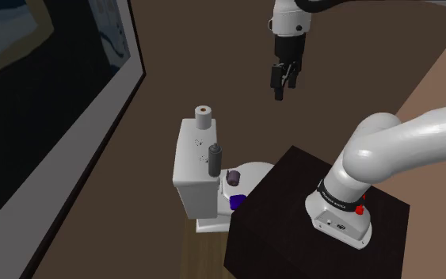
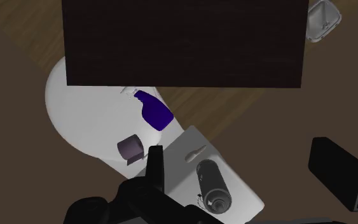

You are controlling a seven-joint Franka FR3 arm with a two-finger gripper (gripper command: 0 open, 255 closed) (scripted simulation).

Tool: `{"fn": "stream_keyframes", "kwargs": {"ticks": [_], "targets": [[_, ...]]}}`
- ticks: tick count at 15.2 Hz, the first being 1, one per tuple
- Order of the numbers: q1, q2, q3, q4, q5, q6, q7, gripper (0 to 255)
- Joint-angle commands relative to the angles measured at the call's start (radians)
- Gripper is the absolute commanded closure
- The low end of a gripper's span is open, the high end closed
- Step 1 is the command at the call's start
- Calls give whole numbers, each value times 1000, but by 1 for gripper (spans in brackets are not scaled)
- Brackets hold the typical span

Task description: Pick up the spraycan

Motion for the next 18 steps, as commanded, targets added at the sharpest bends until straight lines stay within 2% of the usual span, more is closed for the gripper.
{"fn": "stream_keyframes", "kwargs": {"ticks": [1,10,18], "targets": [[0,0,0,0,0,0,0,0],[8,99,19,-219,45,444,21,0],[16,349,43,-293,83,880,30,0]]}}
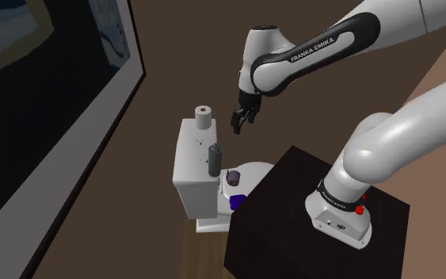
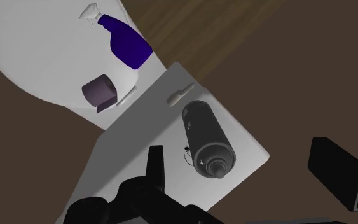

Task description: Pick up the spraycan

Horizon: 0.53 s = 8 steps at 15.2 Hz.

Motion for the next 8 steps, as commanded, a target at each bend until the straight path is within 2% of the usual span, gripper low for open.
{"fn": "stream_keyframes", "kwargs": {"ticks": [1,8], "targets": [[1,77,5,-5,8,116,0,0],[6,391,21,55,26,468,4,0]]}}
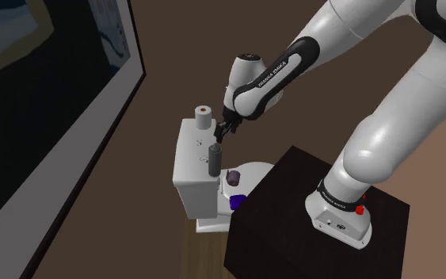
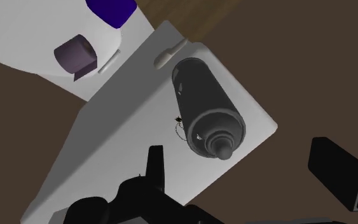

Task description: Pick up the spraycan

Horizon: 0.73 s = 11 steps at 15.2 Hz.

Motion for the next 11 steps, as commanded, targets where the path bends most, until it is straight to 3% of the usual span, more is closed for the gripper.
{"fn": "stream_keyframes", "kwargs": {"ticks": [1,4,11], "targets": [[1,93,4,31,2,95,3,0],[5,231,5,91,-1,215,6,0],[9,349,0,111,-8,320,7,0]]}}
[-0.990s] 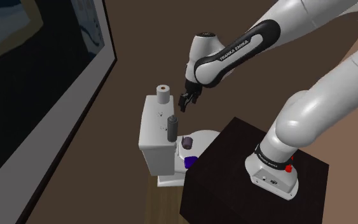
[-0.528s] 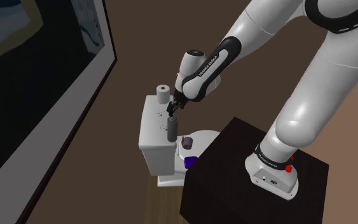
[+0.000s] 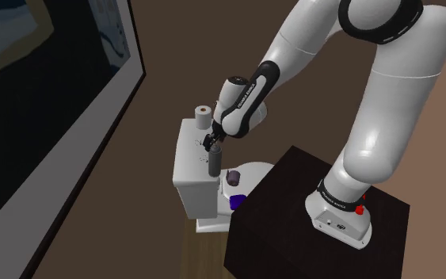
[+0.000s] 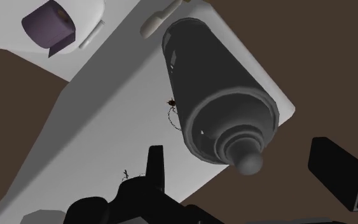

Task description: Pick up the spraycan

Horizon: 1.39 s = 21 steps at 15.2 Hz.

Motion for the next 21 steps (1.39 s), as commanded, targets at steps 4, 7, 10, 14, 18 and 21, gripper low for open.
{"fn": "stream_keyframes", "kwargs": {"ticks": [4,7,10,14,18,21], "targets": [[0,42,-2,7,-2,37,-3,255],[-1,42,-1,6,-1,37,-4,255],[-2,42,0,5,0,38,-5,255],[2,25,-2,4,-1,21,0,255],[-2,-39,2,-3,3,-35,0,255],[-4,-85,5,-5,6,-79,1,255]]}}
